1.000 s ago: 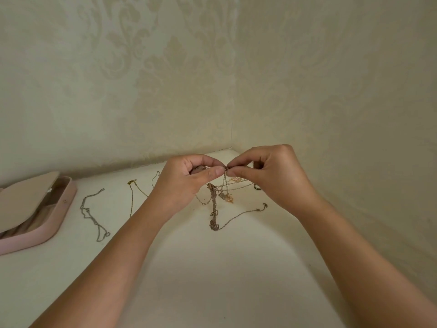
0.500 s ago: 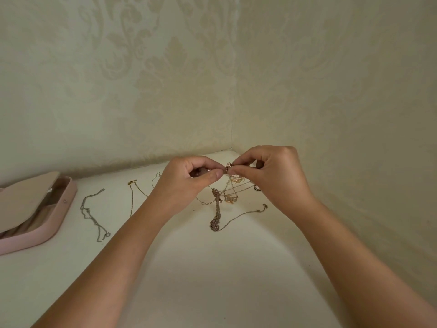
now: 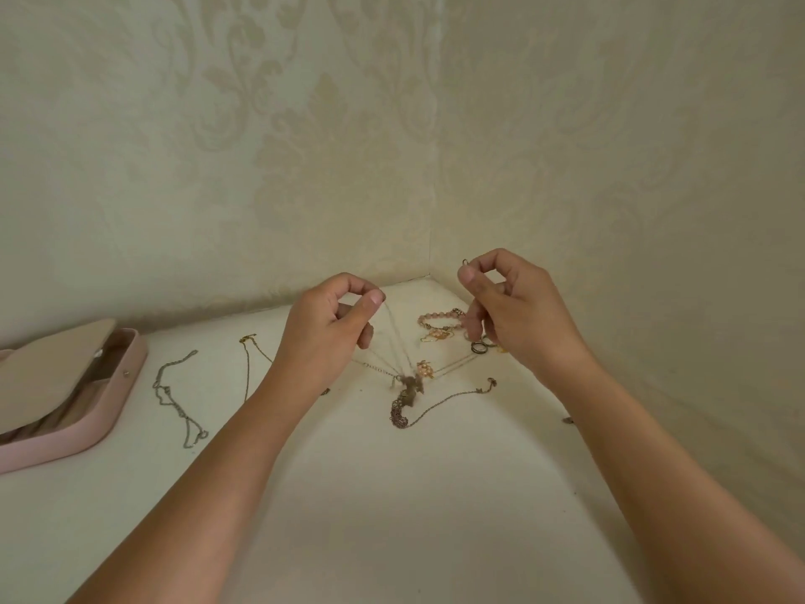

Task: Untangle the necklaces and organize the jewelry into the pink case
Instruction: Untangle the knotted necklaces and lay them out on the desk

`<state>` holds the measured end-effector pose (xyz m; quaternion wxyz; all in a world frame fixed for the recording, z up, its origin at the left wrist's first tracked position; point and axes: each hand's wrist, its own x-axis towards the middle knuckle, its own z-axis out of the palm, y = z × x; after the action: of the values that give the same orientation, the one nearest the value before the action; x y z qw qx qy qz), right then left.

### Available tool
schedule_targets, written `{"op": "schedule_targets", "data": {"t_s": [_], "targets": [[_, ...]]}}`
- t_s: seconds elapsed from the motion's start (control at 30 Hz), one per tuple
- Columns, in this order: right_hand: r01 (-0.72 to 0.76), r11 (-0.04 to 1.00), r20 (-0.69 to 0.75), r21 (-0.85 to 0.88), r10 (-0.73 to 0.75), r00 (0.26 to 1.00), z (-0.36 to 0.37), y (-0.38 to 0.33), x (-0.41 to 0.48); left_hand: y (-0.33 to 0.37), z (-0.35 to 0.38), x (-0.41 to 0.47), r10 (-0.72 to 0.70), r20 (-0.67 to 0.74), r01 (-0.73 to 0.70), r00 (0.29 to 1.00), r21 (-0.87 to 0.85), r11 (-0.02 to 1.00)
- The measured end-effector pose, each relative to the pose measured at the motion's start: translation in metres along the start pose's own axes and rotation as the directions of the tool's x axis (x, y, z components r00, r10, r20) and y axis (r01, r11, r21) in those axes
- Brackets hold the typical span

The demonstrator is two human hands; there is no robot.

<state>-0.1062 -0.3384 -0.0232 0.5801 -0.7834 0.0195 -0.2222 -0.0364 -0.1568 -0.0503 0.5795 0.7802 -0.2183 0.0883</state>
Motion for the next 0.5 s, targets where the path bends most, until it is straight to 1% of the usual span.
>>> {"op": "schedule_targets", "data": {"t_s": [0.13,0.23,0.27,0.3,0.37,0.4,0.43,0.5], "targets": [[-0.027,0.998,-0.068,-0.064,0.022,0.997,-0.005,0.005,0.003,-0.005,-0.002,0.004,0.005,-0.122,-0.003,0.993,0.018,1.0],[-0.05,0.974,-0.095,-0.22,0.03,0.995,-0.009,0.01,0.004,-0.008,-0.006,0.007,-0.001,-0.206,0.034,0.979,0.155,0.987],[-0.05,0.965,-0.108,-0.257,0.023,0.994,-0.009,0.011,0.004,-0.009,-0.007,0.008,-0.03,-0.227,0.06,0.973,0.127,0.99],[-0.051,0.963,-0.127,-0.266,0.018,0.992,-0.01,0.013,0.005,-0.01,-0.009,0.01,-0.076,-0.243,0.09,0.967,0.047,0.995],[-0.067,0.973,-0.176,-0.222,0.027,0.984,-0.013,0.014,0.007,-0.01,-0.013,0.013,-0.201,-0.262,0.158,0.944,-0.174,0.972],[-0.079,0.981,-0.2,-0.177,0.043,0.979,-0.016,0.013,0.009,-0.01,-0.016,0.014,-0.252,-0.274,0.185,0.928,-0.25,0.951],[-0.09,0.989,-0.219,-0.118,0.063,0.974,-0.018,0.012,0.009,-0.011,-0.018,0.015,-0.29,-0.291,0.208,0.912,-0.281,0.937],[-0.105,0.994,-0.236,0.019,0.106,0.966,-0.023,0.007,0.008,-0.013,-0.02,0.016,-0.313,-0.315,0.233,0.896,-0.268,0.935]]}}
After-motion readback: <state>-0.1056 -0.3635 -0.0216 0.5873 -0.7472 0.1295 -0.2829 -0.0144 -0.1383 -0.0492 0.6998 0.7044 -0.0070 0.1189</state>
